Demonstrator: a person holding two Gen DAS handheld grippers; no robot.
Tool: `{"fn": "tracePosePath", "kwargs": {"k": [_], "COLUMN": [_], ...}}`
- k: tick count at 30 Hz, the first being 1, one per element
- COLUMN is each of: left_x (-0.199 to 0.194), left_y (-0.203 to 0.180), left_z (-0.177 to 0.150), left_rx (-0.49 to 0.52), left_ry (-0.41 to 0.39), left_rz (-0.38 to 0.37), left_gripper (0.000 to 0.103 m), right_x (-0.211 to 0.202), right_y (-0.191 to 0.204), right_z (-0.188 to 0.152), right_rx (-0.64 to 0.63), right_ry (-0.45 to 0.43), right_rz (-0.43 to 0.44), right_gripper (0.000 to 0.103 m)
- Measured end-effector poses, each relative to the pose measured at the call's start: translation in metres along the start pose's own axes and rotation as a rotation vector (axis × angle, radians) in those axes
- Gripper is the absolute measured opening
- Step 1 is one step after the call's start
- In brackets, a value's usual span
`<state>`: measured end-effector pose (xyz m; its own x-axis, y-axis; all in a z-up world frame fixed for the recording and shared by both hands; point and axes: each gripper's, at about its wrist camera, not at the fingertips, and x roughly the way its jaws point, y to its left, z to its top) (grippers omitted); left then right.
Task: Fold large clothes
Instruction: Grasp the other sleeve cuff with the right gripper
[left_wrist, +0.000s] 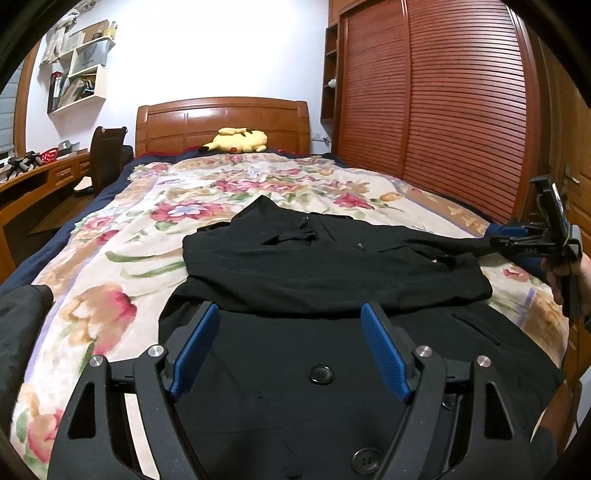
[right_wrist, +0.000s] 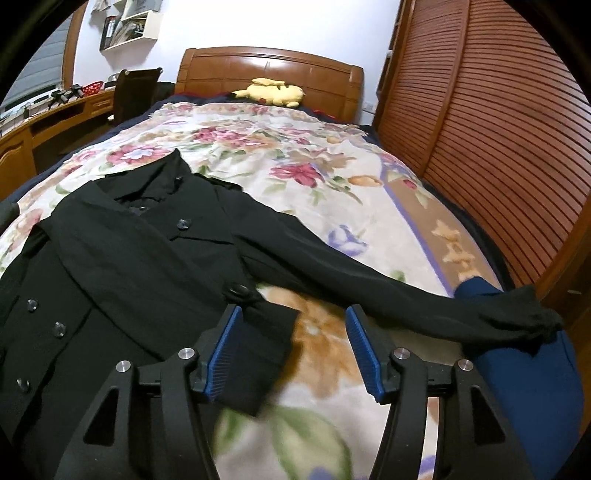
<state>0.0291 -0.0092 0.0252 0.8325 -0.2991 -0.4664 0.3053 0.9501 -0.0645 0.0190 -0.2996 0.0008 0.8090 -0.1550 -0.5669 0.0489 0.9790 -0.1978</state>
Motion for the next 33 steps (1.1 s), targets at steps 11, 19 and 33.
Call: {"fn": "tracePosePath", "kwargs": {"k": [11,19,33], "left_x": [0.010,0.016,0.022], "left_y": [-0.011,-0.019,-0.025], "left_z": [0.003,0.002,0.000], "left_rx": [0.001,0.011,0.032], "left_ry": [0.002,0.015,0.037], "left_rz": [-0.031,-0.038,-0.036], "left_gripper": [0.080,0.080,0.080], "right_x": [-0.004,-0.003,0.022], "right_y": [-0.097,-0.172,-0.257], "right_z": [-0.010,-0.004,0.000], "right_rx": [0.100,0.228,0.512], "right_ry": [0.020,0.022,0.108], "right_rz": [-0.133,-0.219,-0.309], "right_gripper": [0.060,0.079,0.081]}}
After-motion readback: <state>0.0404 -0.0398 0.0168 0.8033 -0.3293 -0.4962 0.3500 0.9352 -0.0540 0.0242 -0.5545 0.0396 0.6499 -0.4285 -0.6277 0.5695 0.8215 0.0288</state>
